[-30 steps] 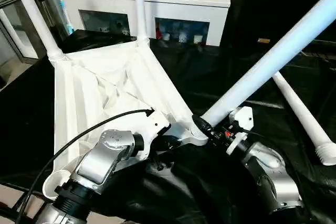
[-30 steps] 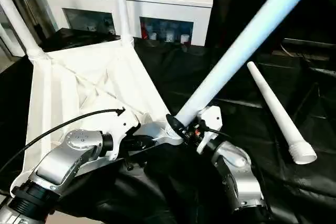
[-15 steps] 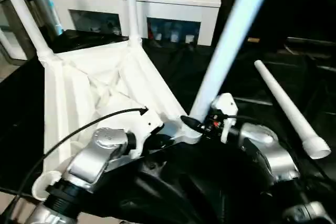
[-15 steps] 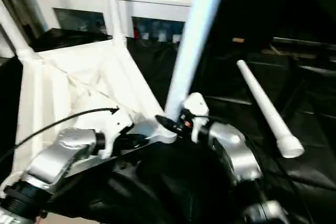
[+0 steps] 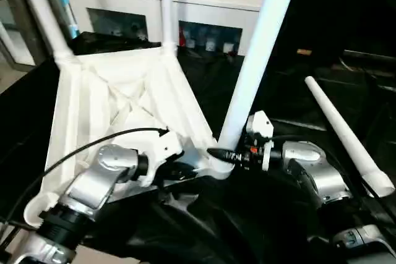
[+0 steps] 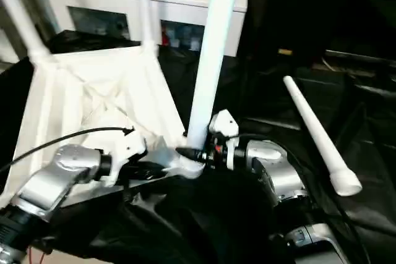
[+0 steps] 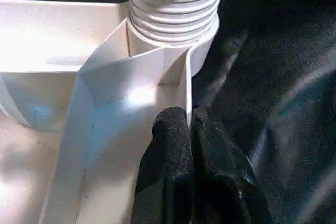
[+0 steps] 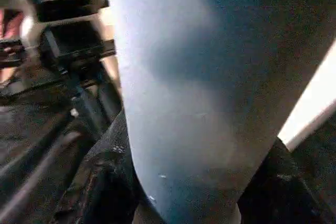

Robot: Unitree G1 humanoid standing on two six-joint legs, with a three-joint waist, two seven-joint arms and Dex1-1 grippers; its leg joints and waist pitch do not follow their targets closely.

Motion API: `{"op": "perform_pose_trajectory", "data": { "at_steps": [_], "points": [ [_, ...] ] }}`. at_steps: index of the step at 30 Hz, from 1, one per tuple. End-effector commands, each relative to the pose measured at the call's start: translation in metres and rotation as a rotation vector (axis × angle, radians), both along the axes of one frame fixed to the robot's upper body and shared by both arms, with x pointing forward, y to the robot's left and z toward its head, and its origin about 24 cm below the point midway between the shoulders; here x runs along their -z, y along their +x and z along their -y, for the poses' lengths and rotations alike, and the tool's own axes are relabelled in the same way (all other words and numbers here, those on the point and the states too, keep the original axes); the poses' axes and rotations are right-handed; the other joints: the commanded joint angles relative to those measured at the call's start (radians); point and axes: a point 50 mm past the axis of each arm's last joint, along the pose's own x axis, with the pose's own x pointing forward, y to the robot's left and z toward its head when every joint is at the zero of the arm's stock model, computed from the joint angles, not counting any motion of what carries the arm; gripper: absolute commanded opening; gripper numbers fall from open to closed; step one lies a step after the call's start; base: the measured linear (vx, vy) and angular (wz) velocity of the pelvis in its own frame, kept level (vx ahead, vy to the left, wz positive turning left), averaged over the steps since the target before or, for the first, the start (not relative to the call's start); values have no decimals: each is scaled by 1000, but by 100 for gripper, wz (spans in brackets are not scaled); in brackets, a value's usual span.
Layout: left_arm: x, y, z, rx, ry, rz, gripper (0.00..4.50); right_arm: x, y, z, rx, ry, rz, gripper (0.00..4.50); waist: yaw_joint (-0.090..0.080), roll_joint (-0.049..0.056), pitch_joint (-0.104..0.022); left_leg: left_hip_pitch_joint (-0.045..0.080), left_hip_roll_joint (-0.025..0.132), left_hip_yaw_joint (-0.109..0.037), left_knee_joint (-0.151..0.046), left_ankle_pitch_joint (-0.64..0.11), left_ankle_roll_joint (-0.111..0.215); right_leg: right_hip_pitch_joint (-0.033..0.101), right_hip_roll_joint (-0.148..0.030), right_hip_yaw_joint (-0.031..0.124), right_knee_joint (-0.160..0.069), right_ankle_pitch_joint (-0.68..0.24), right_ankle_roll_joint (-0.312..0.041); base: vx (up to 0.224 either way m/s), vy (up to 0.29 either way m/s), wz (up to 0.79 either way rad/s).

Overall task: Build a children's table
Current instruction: Insert table leg to table base, then rotate leg to tighten

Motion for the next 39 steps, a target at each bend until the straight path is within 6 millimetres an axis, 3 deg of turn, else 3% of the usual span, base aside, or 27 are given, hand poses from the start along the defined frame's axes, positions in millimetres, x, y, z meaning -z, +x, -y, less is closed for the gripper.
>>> {"op": "perform_pose_trajectory", "data": {
  "at_steps": [1,7,9,18,21,24,25,27,30,32,33,34,35,36,37,38,39],
  "points": [
    [-9,1,6,89,-25,19,0,28,-15,3,-56,-90,-105,192,5,12,-43,20,33,-7,-85,-390,-3,31,-40,32,-75,-310,-202,0,0,0],
    [-11,0,6,145,-47,14,0,32,-22,2,-128,-111,-117,192,8,18,-42,25,34,-6,-87,-421,-15,30,-38,33,-76,-308,-208,0,0,0],
    [-12,-1,6,165,-49,7,0,33,-24,2,-148,-111,-128,192,9,17,-43,20,34,-9,-88,-411,-11,36,-40,33,-73,-303,-210,0,0,0],
    [-13,0,4,190,-46,3,0,35,-25,2,-178,-106,-149,192,19,20,-41,24,35,-9,-91,-424,-17,36,-41,33,-74,-320,-209,0,0,0],
    [-10,4,4,137,-35,13,0,38,-21,1,-119,-122,-132,192,21,18,-39,27,34,-9,-92,-441,-23,34,-42,34,-79,-359,-199,0,0,0],
    [-8,19,15,-37,-53,65,0,46,-6,2,130,-153,-107,192,17,17,-33,34,32,-12,-93,-486,-41,27,-45,33,-89,-462,-175,0,0,0],
    [-8,20,17,-59,-59,70,0,47,-4,2,157,-154,-108,192,10,9,-29,36,29,-13,-92,-507,-49,23,-45,30,-97,-529,-154,-53,-4,-3],
    [-7,25,23,-121,-63,82,0,51,-2,1,229,-162,-111,192,6,11,-28,36,28,-19,-91,-519,-53,23,-49,26,-105,-615,-115,-63,4,-5],
    [-7,31,38,-211,-73,87,0,59,0,-4,338,-156,-163,192,-11,10,-25,40,24,-27,-88,-571,-48,17,-48,10,-126,-711,-69,-53,16,-7],
    [-7,35,54,-294,-83,85,0,66,2,-14,399,-161,-213,192,-24,21,-24,44,24,-34,-91,-625,-45,19,-44,-11,-138,-709,-59,-59,31,-8],
    [-7,35,55,-299,-84,85,0,66,2,-15,403,-162,-216,192,-27,25,-21,51,25,-35,-92,-649,-45,16,-41,-20,-146,-704,-58,-63,34,-7],
    [-7,38,64,-352,-90,77,0,68,3,-21,423,-164,-241,192,-36,30,-17,64,27,-40,-94,-706,-48,15,-35,-40,-157,-687,-56,-61,34,-1],
    [-8,39,72,-390,-96,64,0,69,4,-27,434,-161,-259,192,-41,34,-12,70,29,-43,-98,-743,-49,16,-30,-52,-163,-675,-54,-52,38,-2],
    [-8,40,75,-409,-96,58,0,69,4,-30,442,-160,-264,192,-53,47,-4,61,42,-51,-124,-830,-53,42,-15,-83,-154,-610,-49,-52,38,-2],
    [-8,40,79,-414,-99,57,0,69,5,-34,444,-151,-275,192,-27,61,-5,-12,79,-45,-203,-919,-58,128,-10,-66,8,-410,-81,-102,32,-2],
    [-8,40,83,-420,-101,58,0,69,5,-38,446,-138,-291,192,31,60,-15,-27,69,12,-231,-930,-38,125,2,-44,79,-217,-88,-72,-27,15],
    [-8,39,85,-421,-98,62,0,68,5,-42,444,-130,-296,192,11,38,-11,22,58,24,-219,-854,-31,88,-2,-13,62,-339,-79,-72,-27,15]
  ]
}}
